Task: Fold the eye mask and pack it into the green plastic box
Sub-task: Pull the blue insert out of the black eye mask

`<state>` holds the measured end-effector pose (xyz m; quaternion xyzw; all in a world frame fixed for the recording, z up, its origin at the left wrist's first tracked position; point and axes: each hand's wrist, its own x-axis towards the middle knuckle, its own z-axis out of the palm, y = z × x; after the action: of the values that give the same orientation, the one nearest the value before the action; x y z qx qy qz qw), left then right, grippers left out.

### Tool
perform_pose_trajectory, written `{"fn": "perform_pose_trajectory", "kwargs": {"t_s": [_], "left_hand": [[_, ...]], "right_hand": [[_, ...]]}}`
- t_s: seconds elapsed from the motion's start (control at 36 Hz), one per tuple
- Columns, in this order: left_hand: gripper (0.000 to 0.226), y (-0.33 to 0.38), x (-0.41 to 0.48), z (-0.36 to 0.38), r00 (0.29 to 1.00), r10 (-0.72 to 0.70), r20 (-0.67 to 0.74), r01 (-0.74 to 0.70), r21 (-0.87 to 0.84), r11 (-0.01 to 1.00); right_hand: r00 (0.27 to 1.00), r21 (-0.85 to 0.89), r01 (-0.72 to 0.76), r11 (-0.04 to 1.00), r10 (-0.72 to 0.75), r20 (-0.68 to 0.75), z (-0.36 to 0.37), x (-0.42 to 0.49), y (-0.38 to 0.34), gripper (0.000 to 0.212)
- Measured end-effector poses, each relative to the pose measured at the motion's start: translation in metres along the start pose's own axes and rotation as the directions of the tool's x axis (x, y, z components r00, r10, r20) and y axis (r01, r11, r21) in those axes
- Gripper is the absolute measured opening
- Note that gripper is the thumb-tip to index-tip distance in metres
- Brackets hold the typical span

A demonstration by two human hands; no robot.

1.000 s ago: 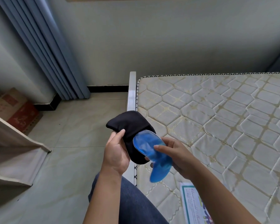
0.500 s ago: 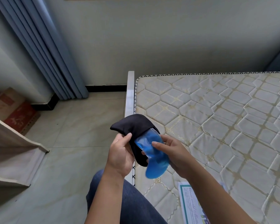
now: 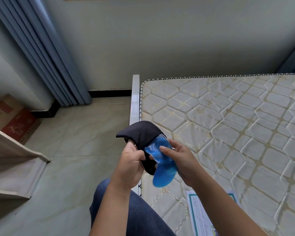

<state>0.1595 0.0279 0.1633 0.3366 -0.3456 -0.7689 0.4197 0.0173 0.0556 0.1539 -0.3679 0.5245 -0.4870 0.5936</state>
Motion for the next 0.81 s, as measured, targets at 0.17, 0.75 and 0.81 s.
{"fn": "perform_pose_trajectory", "kwargs": {"t_s": [0.17, 0.75, 0.81], "left_hand": [[0.046, -0.004, 0.002, 0.0, 0.998, -0.055, -0.034, 0.056, 0.008, 0.998], [0.048, 0.003, 0.003, -0.002, 0.985, -0.138, 0.102, 0.118, 0.18, 0.976], [0.049, 0.002, 0.003, -0.002, 0.99, -0.112, 0.084, 0.098, 0.157, 0.983]], "right_hand": [[0.999, 0.018, 0.003, 1.0, -0.003, 0.035, 0.0, 0.001, 0.0, 0.016], [0.992, 0.069, 0.062, 0.996, -0.053, -0.114, 0.007, 0.003, -0.001, 0.018], [0.978, 0.036, 0.106, 0.994, -0.098, -0.182, 0.009, 0.004, -0.001, 0.021]]}}
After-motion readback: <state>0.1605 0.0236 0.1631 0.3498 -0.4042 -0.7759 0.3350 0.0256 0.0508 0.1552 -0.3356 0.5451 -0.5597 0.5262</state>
